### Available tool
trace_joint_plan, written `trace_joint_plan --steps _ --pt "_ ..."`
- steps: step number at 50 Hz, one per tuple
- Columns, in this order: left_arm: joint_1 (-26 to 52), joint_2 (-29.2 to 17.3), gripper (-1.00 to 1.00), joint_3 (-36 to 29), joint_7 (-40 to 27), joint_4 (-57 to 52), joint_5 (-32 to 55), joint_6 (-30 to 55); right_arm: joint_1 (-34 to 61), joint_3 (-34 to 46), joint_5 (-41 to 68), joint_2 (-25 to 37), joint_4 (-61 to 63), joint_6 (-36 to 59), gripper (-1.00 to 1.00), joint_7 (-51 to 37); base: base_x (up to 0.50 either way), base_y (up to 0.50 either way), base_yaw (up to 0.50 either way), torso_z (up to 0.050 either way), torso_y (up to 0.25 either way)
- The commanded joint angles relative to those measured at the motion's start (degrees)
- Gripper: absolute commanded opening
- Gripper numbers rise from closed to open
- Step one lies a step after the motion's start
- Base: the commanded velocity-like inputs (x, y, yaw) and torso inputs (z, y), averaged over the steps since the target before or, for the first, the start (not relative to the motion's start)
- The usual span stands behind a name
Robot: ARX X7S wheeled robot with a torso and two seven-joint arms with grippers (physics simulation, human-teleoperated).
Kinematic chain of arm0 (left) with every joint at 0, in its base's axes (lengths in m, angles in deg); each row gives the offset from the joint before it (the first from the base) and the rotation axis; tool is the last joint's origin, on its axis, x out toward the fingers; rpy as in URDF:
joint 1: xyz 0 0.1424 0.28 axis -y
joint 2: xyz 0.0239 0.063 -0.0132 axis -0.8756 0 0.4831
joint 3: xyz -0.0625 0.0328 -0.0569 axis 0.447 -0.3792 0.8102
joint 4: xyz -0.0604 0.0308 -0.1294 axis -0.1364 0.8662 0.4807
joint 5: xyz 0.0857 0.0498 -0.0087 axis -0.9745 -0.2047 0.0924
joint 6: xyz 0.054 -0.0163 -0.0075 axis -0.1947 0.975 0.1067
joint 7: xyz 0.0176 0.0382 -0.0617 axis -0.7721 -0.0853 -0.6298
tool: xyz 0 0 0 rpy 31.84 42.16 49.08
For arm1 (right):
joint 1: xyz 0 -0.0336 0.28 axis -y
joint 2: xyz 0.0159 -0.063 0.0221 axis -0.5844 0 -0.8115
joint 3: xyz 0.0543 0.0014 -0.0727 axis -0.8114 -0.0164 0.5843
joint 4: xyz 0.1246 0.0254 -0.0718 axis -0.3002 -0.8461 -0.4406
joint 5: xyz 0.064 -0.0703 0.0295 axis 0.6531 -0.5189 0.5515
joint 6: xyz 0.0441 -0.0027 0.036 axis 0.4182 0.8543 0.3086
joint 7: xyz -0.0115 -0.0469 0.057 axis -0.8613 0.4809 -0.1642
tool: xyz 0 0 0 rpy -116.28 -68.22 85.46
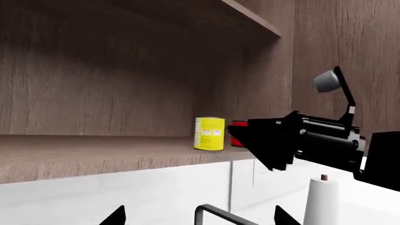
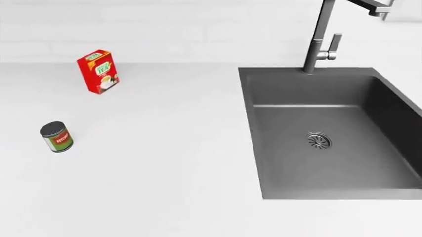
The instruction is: Pick the cans from the counter and place them in their designated side in the cabinet.
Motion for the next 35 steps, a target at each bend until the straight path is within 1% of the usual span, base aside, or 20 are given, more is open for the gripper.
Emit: trace_joint_plan --steps 1,8,16,17,18,25,32,33,34,35 --pt "-0.3 -0.2 1.0 -0.3 0.2 -0.2 0.1 -0.6 0.0 0.0 0.0 0.0 0.0 0.0 1.0 0.0 -0.18 0.0 0.0 0.0 0.0" --pt "-1.1 -0.2 1.0 -0.8 1.3 -0.5 -0.8 -1.2 0.0 0.0 0.0 0.0 0.0 0.0 1.0 0.0 -0.19 0.0 0.0 0.0 0.0" --pt "-0.9 -0.4 1.0 -0.7 -0.6 -0.3 1.0 -1.1 0.0 0.0 0.0 0.0 0.0 0.0 1.0 0.0 -0.21 0.0 0.0 0.0 0.0" --pt "-1.0 -0.5 1.0 -0.6 -0.7 -0.4 1.1 -1.1 0.0 0.7 -3.6 0.1 -0.8 -8.6 1.0 4.9 -0.22 0.0 0.0 0.0 0.0" --pt "-1.2 -0.5 1.0 -0.6 -0.8 -0.3 1.1 -1.2 0.0 0.6 -3.2 0.2 -1.1 -9.8 1.0 5.3 -0.22 0.0 0.0 0.0 0.0" --pt "-2.4 -1.2 1.0 -0.4 -0.7 -0.8 0.8 -1.7 0.0 -0.2 0.2 1.2 -1.9 -11.6 1.0 8.8 -0.22 0.0 0.0 0.0 0.0" --pt "-3.9 -1.7 1.0 -0.5 -0.4 -1.4 -0.1 -2.3 -0.5 -1.0 3.5 1.6 -6.2 -15.0 1.0 11.0 -0.22 0.0 0.0 0.0 0.0" --pt "-4.0 -1.7 1.0 -0.6 -0.3 -1.4 -0.3 -2.4 -1.0 -1.2 3.9 1.5 -6.0 -15.0 1.0 11.3 -0.21 0.0 0.0 0.0 0.0" --pt "-4.1 -1.7 1.0 -0.7 -0.2 -1.4 -0.5 -2.5 -3.3 -1.3 4.0 1.5 -0.9 -12.2 1.0 11.8 -0.22 0.0 0.0 0.0 0.0" --pt "-4.2 -1.7 1.0 -0.8 -0.2 -1.4 -0.6 -2.5 -7.8 -1.4 4.0 1.4 7.7 -6.1 1.0 12.7 -0.22 0.0 0.0 0.0 0.0"
